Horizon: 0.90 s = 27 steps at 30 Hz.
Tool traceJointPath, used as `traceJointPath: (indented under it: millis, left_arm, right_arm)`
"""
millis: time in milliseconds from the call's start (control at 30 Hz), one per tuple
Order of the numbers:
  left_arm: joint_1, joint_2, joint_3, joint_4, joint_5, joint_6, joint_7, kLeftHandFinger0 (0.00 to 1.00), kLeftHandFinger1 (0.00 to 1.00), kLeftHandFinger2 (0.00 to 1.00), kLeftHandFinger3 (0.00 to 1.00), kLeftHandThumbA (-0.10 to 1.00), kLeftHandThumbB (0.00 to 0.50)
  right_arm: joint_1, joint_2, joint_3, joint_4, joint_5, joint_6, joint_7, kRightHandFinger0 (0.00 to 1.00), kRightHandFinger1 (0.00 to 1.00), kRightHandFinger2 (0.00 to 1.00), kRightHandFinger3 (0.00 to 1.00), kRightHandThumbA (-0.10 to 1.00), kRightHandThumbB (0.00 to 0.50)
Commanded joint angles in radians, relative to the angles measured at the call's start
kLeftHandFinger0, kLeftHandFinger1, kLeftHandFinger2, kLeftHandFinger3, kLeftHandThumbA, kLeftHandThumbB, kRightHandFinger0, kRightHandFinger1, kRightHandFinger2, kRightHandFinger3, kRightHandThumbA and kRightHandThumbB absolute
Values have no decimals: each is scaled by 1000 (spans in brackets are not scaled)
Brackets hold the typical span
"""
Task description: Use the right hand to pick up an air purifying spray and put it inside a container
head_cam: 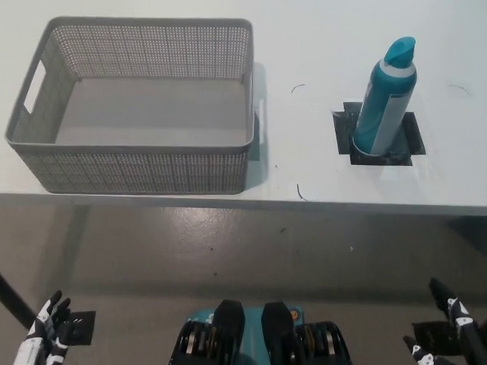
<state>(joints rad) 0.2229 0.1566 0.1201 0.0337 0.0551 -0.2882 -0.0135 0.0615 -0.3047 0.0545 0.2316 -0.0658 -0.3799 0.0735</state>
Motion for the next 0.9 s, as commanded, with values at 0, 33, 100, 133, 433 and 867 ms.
traceJointPath:
  millis: [0,33,100,133,433,867]
  left_arm:
    - [-5,5,7,-14,28,-67,27,767,965,1000,1000,902,275]
    - [-8,8,7,-9,27,-71,25,765,965,1000,1000,897,281]
    - [-3,5,8,-13,21,-62,24,763,969,1000,1000,890,276]
    - [-3,5,9,-12,21,-62,25,761,970,1000,1000,888,275]
    - [-1,-8,10,-10,24,-69,31,752,962,1000,1000,858,257]
    - [1,-7,5,-6,44,-84,34,735,947,996,1000,839,246]
  right_arm:
    - [-9,-54,-37,-128,17,3,27,1000,1000,1000,1000,692,500]
    - [-13,-64,-45,-159,40,21,37,1000,1000,1000,1000,690,500]
    - [-30,-84,-64,-226,72,64,50,1000,1000,1000,1000,683,500]
    - [-42,-89,-72,-250,80,86,54,1000,1000,1000,1000,680,500]
    - [-292,-115,-126,-254,90,242,54,1000,1000,1000,1000,621,500]
    - [-595,-135,-104,112,-6,288,31,1000,1000,1000,1000,743,500]
